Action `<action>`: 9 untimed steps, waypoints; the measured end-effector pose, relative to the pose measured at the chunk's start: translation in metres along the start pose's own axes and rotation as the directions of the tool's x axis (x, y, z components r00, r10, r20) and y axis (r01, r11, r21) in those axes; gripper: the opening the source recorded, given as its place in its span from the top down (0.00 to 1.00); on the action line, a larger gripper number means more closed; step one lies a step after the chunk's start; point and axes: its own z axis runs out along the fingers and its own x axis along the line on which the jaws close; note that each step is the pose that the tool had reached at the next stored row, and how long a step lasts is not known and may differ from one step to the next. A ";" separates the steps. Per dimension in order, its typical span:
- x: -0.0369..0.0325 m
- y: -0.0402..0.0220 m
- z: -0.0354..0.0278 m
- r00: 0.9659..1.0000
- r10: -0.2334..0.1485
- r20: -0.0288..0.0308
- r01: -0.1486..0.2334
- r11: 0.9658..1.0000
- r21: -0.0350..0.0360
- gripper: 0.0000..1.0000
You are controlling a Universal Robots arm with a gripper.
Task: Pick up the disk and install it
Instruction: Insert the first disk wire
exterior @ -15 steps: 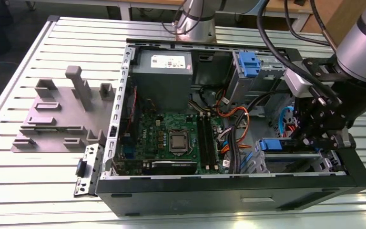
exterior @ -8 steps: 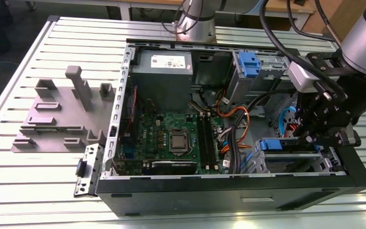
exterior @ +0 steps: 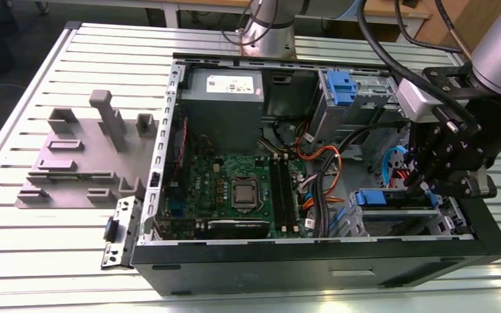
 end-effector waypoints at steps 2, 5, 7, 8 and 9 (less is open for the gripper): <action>0.0000 0.0000 -0.0002 1.000 0.000 0.000 0.000 1.000 0.000 0.83; 0.0000 0.0000 -0.0002 1.000 0.000 0.000 0.000 1.000 0.000 0.89; 0.0000 0.0000 -0.0003 1.000 0.000 0.000 0.000 1.000 0.000 0.89; 0.0000 0.0000 -0.0003 1.000 0.000 0.000 0.000 1.000 0.000 0.89; 0.0001 0.0000 -0.0007 1.000 0.000 0.000 0.000 1.000 0.000 0.89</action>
